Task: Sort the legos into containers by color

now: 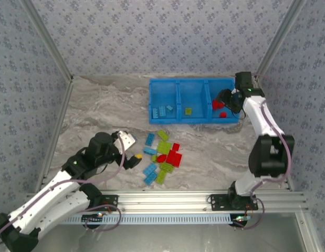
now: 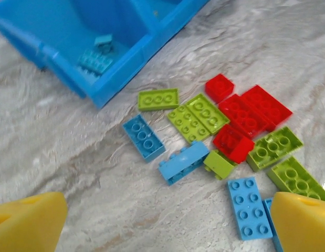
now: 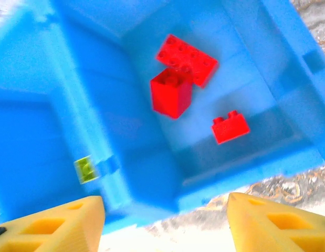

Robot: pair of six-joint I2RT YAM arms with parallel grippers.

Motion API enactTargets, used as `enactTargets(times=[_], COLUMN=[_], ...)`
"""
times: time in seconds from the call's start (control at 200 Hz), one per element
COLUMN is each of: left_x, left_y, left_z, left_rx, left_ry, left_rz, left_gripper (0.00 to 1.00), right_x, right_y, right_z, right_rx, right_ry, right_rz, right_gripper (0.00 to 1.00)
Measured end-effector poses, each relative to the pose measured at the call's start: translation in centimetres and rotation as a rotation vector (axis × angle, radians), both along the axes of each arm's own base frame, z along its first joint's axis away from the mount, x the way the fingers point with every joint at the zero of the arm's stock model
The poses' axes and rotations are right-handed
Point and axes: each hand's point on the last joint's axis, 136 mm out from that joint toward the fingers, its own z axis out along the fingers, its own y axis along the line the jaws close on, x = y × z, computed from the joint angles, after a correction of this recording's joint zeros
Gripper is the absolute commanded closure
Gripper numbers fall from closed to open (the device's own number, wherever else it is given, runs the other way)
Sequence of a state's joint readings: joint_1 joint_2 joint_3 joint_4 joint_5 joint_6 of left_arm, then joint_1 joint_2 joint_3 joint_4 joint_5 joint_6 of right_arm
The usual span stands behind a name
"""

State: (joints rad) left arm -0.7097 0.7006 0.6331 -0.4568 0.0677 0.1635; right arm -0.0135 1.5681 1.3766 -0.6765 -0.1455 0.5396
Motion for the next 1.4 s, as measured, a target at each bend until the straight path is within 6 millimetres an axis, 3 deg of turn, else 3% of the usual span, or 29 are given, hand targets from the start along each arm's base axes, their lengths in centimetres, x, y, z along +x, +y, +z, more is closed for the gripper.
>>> enactTargets(times=[0.13, 0.195, 0.275, 0.405, 0.605, 0.7, 0.839, 1.044, 1.149, 1.294, 1.399], left_x=[3.0, 4.4, 5.6, 6.8, 9.3, 10.4, 10.4, 10.2, 10.2, 10.1, 9.8], left_y=[0.3, 0.4, 0.1, -0.9, -3.7, -5.1, -4.9, -4.9, -5.1, -5.5, -6.4], left_z=[0.1, -0.1, -0.9, -3.4, -7.5, -10.0, -13.4, -16.1, -16.3, -15.6, -12.2], left_rx=[-0.053, -0.086, -0.12, -0.131, -0.04, 0.003, 0.083, 0.144, 0.14, 0.127, 0.13], left_ry=[0.123, 0.191, 0.271, 0.401, 0.569, 0.62, 0.666, 0.704, 0.708, 0.707, 0.64], left_rz=[0.246, 0.375, 0.489, 0.605, 0.699, 0.709, 0.743, 0.753, 0.743, 0.725, 0.676], left_gripper=[0.05, 0.06, 0.07, 0.09, 0.12, 0.15, 0.27, 0.57, 0.71, 0.75, 0.74], right_x=[-4.6, -7.6, -11.4, -17.1, -22.6, -23.5, -23.5, -23.2, -23.1, -23.0, -22.9], right_y=[2.3, 4.6, 8.0, 13.2, 18.4, 18.9, 18.3, 17.6, 17.6, 17.5, 17.4], right_z=[5.4, 8.1, 10.0, 9.6, 4.6, 2.8, 1.7, 1.2, 1.2, 1.2, 1.2], right_rx=[0.049, 0.066, 0.086, 0.134, 0.134, 0.103, 0.055, 0.018, 0.013, 0.015, 0.01], right_ry=[-0.147, -0.23, -0.3, -0.274, -0.071, 0.002, 0.045, 0.054, 0.052, 0.052, 0.051], right_rz=[0.065, 0.143, 0.272, 0.499, 0.746, 0.774, 0.757, 0.735, 0.73, 0.721, 0.709], right_gripper=[0.27, 0.26, 0.24, 0.22, 0.17, 0.16, 0.16, 0.15, 0.15, 0.15, 0.15])
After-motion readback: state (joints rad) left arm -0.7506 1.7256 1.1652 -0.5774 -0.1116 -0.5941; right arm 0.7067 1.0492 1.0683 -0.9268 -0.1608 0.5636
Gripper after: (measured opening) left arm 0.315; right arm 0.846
